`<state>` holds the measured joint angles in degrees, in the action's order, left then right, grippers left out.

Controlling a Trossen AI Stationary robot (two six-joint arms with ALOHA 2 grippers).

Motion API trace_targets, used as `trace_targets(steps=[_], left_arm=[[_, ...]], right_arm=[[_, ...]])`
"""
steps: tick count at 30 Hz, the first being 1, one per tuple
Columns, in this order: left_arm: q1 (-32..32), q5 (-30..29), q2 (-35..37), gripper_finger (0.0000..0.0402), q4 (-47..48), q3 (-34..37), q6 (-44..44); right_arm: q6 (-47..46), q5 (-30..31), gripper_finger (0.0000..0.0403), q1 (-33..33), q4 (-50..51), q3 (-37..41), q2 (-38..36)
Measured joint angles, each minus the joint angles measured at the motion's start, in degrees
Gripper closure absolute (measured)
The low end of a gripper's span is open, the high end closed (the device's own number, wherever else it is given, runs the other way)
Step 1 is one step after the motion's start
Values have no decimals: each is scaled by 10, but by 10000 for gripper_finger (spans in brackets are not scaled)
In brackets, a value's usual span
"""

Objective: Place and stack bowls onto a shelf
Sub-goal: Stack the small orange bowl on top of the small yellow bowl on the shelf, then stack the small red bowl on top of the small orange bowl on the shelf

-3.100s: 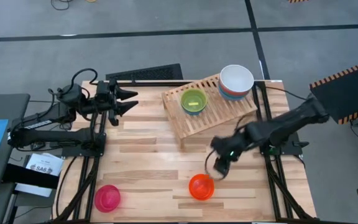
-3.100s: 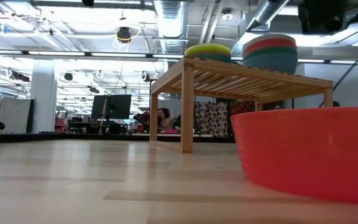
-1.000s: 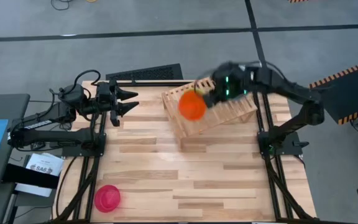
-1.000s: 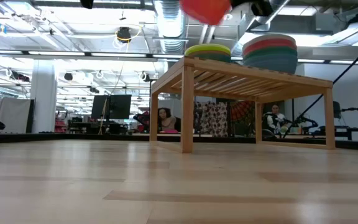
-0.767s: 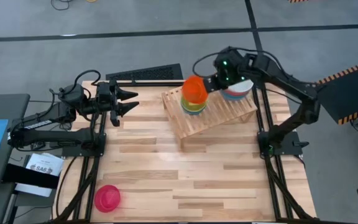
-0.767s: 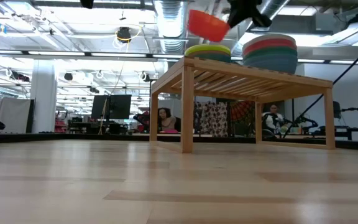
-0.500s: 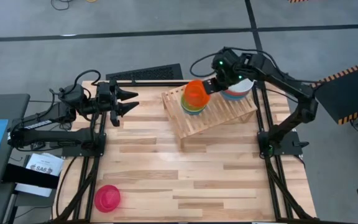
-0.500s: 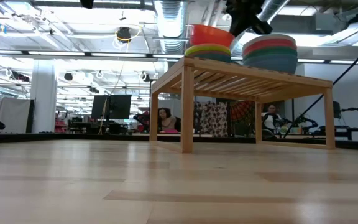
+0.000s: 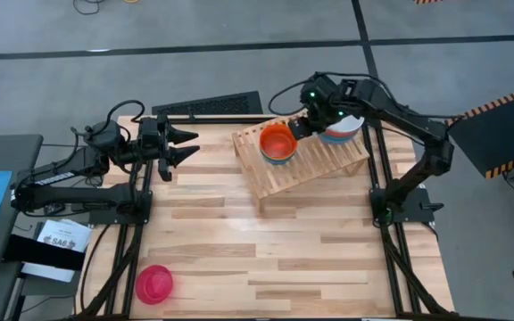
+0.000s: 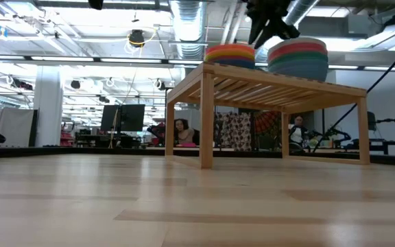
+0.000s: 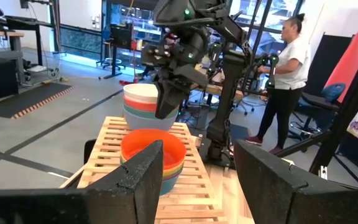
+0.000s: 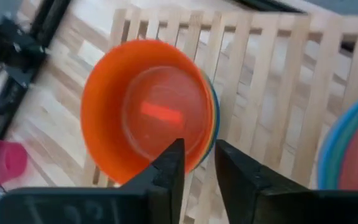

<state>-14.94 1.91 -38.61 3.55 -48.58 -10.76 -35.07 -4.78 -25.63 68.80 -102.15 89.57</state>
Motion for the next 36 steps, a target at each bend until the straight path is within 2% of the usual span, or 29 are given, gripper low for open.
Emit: trace_targets(steps=[7, 12, 19, 22, 29, 32, 36], left_arm=[[0, 0, 0, 222, 1, 0, 0], [0, 0, -4, 222, 0, 0, 0], [0, 9, -29, 222, -7, 0, -14], [0, 21, -42, 222, -20, 0, -21], [0, 23, -71, 222, -53, 0, -24], [0, 23, -82, 222, -61, 0, -24], [0, 23, -94, 222, -58, 0, -20]], right_arm=[[35, 0, 245, 3, -13, 0, -10], [100, 6, 231, 39, 0, 7, -46], [94, 61, 237, 128, -28, 134, -136], [71, 65, 240, 162, -103, 212, -193], [74, 96, 241, 229, -355, 378, -315], [97, 101, 241, 239, -433, 418, -341], [121, 101, 241, 238, -467, 433, -346]])
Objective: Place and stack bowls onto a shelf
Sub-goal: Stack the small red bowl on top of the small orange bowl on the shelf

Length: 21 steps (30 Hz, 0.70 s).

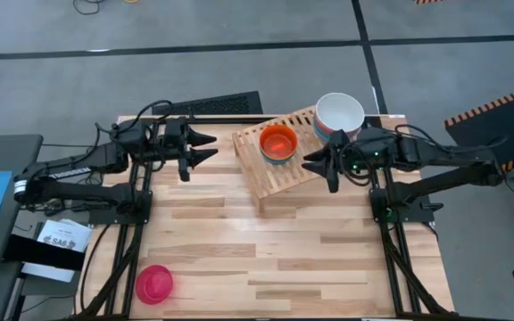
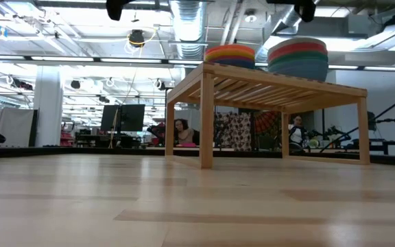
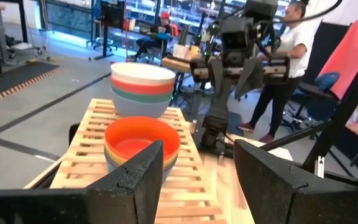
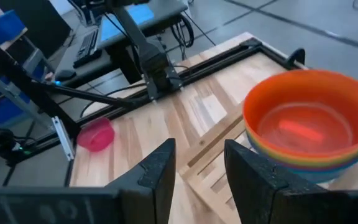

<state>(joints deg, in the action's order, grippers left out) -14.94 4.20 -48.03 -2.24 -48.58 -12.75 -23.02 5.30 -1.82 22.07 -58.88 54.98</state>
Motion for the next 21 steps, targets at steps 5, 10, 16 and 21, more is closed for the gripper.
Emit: trace_targets(steps=[5, 10, 16, 21], left_arm=[[0, 0, -9, 222, 6, 0, -12], [11, 55, -6, 222, 79, -19, -54], [111, 56, -12, 222, 348, -90, -92], [236, 41, -17, 226, 441, -98, -185]], right_arm=[[30, 0, 241, -4, -9, 0, 5], [35, -2, 241, -6, -10, 0, 6], [38, -4, 241, -6, -9, 0, 6], [41, -4, 241, -6, -7, 0, 6]])
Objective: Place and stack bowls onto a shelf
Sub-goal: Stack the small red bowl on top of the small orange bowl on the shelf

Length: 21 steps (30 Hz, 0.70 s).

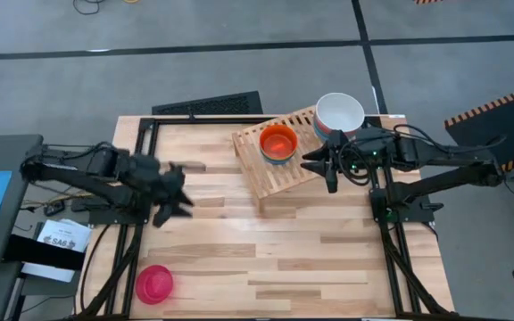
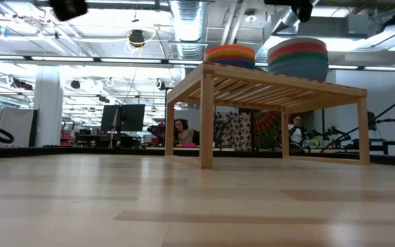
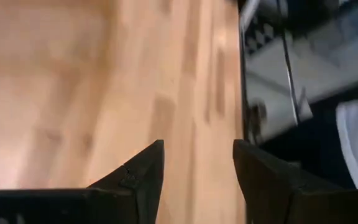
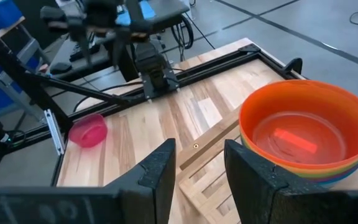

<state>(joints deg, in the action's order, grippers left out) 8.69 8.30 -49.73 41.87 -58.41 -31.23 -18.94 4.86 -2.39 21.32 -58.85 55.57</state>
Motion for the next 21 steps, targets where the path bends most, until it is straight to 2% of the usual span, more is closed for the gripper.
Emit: trace_targets(steps=[4, 9, 14, 21], left_arm=[[107, -28, -22, 233, 62, 1, -62], [222, -58, -63, 237, 86, 32, -116], [318, -54, -121, 237, 74, 72, -189], [432, -78, -185, 237, 25, 120, -231]], right_arm=[[0, 0, 241, 0, 0, 0, 0], [0, 0, 241, 0, 5, 0, 0], [-1, 0, 241, 0, 14, 0, 0], [-1, 0, 241, 0, 19, 0, 0]])
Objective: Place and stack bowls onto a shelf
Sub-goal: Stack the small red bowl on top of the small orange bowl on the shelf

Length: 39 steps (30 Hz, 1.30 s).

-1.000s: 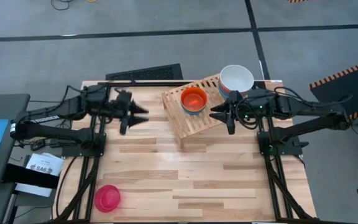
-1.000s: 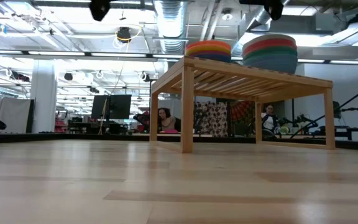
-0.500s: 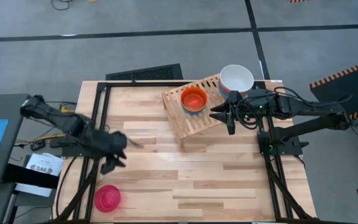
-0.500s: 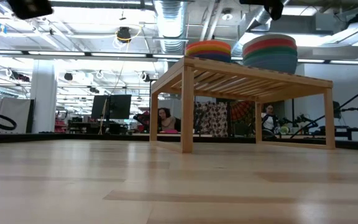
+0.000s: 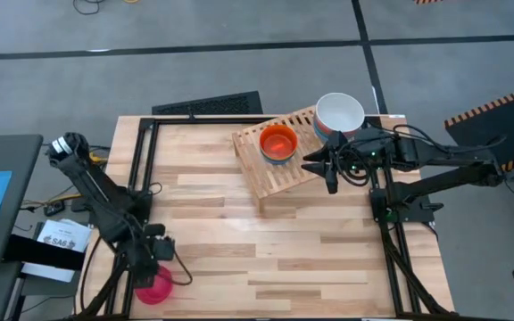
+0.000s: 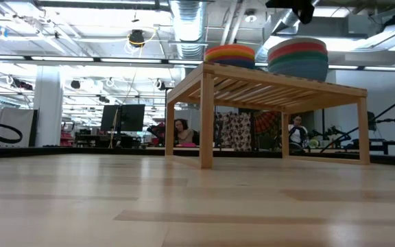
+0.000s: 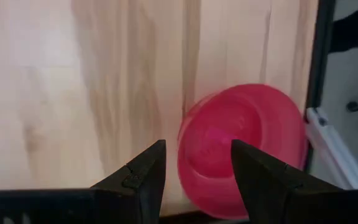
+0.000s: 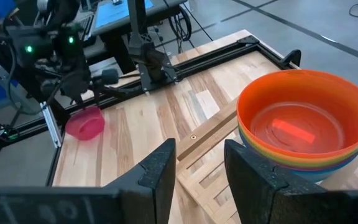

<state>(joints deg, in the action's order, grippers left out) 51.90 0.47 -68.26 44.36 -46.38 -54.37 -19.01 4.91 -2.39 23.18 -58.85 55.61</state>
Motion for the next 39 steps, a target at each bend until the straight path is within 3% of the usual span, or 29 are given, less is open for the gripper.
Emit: trace_targets(steps=[5, 15, 18, 22, 26, 30, 34, 39], left_arm=[[37, 8, -39, 237, -44, 36, -5], [35, 36, -107, 241, -60, 55, -33], [20, 65, -117, 276, -77, 55, -33], [-15, 69, -108, 376, -98, 55, -33], [-85, 84, -75, 398, -80, 45, -17], [-195, 80, -10, 401, -27, -10, 52], [-335, 31, 36, 401, 47, -113, 122], [-518, 2, 21, 401, 77, -271, 198]], right_arm=[[0, 0, 241, 0, 0, 0, 0], [0, 2, 241, 0, 0, 0, 0], [0, 2, 241, 0, 0, 0, 0], [0, 2, 241, 0, 3, 0, 0], [0, 2, 241, 0, 6, 0, 0], [1, 2, 241, 0, 6, 0, 0], [1, 2, 241, 0, 6, 0, 0], [2, 2, 241, 0, 6, 0, 0]])
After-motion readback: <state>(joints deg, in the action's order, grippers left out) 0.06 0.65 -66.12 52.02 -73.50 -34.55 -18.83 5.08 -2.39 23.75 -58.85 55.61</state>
